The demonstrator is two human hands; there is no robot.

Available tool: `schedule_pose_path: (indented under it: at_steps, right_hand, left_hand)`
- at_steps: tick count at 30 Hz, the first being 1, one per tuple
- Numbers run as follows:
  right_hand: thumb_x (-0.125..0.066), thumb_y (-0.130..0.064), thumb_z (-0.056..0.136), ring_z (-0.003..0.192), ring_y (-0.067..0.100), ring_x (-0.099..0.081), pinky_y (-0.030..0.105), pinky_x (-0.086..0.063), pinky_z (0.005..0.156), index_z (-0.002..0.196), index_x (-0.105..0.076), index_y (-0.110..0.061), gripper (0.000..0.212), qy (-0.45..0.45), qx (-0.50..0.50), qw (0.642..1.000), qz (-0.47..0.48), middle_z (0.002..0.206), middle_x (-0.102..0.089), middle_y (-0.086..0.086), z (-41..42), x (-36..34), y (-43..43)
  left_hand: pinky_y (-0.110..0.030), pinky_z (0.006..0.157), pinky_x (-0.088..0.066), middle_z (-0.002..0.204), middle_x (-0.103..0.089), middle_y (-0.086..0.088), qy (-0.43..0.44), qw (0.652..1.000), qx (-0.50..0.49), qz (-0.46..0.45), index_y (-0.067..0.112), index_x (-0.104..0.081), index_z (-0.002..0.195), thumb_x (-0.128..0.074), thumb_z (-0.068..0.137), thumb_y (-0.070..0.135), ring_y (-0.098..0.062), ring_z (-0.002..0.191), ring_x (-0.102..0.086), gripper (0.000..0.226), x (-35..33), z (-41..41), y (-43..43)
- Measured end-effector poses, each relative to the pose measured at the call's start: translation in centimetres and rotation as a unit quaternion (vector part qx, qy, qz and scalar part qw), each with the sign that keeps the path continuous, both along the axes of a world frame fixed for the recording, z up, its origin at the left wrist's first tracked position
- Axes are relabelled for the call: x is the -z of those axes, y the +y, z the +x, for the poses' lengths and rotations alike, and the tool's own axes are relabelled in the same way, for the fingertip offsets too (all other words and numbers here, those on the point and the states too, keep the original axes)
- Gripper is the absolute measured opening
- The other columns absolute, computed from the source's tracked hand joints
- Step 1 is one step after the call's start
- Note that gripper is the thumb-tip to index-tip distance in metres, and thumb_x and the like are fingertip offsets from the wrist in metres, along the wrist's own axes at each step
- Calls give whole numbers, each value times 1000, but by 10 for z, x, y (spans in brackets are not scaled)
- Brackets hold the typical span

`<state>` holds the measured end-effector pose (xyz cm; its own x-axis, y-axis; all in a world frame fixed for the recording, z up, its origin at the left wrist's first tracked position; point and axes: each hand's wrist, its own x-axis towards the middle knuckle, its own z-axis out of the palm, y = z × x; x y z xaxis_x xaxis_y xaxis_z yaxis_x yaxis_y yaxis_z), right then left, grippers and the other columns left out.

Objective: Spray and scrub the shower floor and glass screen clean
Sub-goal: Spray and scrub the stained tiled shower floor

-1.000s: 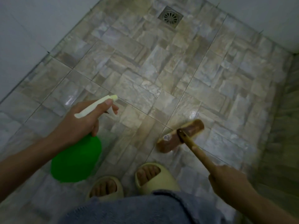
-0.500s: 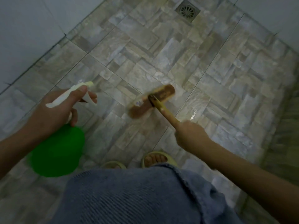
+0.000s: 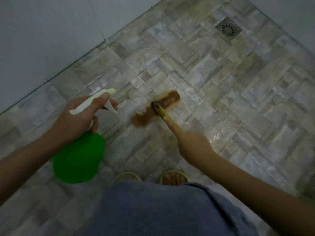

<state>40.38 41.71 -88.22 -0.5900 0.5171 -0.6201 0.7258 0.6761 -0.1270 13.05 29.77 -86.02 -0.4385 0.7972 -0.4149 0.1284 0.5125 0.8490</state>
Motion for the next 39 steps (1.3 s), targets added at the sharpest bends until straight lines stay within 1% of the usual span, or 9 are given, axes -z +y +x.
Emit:
schedule_pose_path:
  at_steps: [4, 8, 12, 14, 18, 22, 29, 33, 39]
  right_hand:
    - [-42, -2, 94, 52, 13, -37, 32, -38, 53, 153, 10, -39, 87, 62, 25, 998, 21, 66, -34, -1, -58, 12, 35]
    - [-40, -2, 95, 50, 8, -37, 28, -42, 53, 150, 19, -38, 89, 3, 43, 999, -9, 65, -36, -4, -6, -10, -6]
    - [-39, -3, 95, 51, 9, -36, 26, -33, 49, 152, 12, -36, 84, 81, 46, 995, 40, 66, -39, -3, -83, -2, 36]
    - [-40, -4, 95, 53, 10, -37, 31, -34, 56, 154, 9, -35, 82, 121, 78, 989, 42, 75, -47, 1, -135, 9, 69]
    - [-44, -8, 95, 67, 17, -44, 34, -38, 67, 155, 7, -31, 81, 97, 134, 986, -4, 104, -58, 10, -159, 3, 70]
    - [-44, -8, 94, 73, 19, -48, 34, -40, 67, 155, 6, -28, 82, 105, 122, 987, -20, 96, -50, 5, -149, 2, 54]
    - [-45, -2, 89, 74, 23, -60, 37, -48, 67, 154, 13, -16, 89, 131, 199, 971, 16, 99, -66, 13, -228, 4, 137]
    - [-48, -5, 90, 67, 21, -60, 36, -49, 62, 154, 11, -22, 89, 146, 162, 975, -30, 82, -54, 2, -205, 9, 85]
    - [-43, -2, 92, 62, 23, -63, 38, -57, 60, 156, 1, -18, 79, 149, 200, 968, -17, 91, -57, 8, -253, 3, 191]
  left_hand:
    - [-23, 40, -42, 108, -78, 1, 6, 998, -24, 49, 20, -76, 108, -51, 82, 69, -38, 49, -52, 61, -12, -2, -6]
    - [-21, 40, -41, 105, -78, 1, -6, 996, -66, 53, 24, -78, 97, -50, 81, 70, -21, 38, -47, 56, -16, -12, -6]
    - [-23, 42, -43, 106, -78, 2, 6, 993, -105, 57, 22, -78, 95, -55, 94, 62, -34, 46, -51, 46, -17, -18, 0]
    - [-25, 42, -43, 105, -78, 4, 4, 991, -116, 59, 20, -78, 96, -54, 95, 59, -41, 54, -55, 45, -17, -20, 4]
    - [-23, 40, -43, 105, -78, 6, 1, 989, -128, 68, 28, -76, 98, -53, 93, 55, -29, 48, -52, 36, -20, -24, 15]
    - [-22, 41, -43, 109, -78, 6, 3, 989, -129, 74, 14, -78, 94, -53, 91, 62, -43, 52, -56, 54, -19, -37, 23]
    - [-23, 43, -41, 103, -78, 9, 3, 984, -148, 101, 48, -78, 85, -52, 78, 78, -22, 40, -50, 40, -20, -55, 25]
    - [-28, 50, -43, 105, -78, 6, -4, 979, -174, 106, 47, -78, 85, -51, 79, 74, -26, 42, -50, 38, -19, -64, 26]
    - [-24, 43, -43, 105, -78, 5, 4, 978, -180, 109, 47, -78, 84, -52, 80, 71, -38, 49, -52, 36, -14, -72, 33]
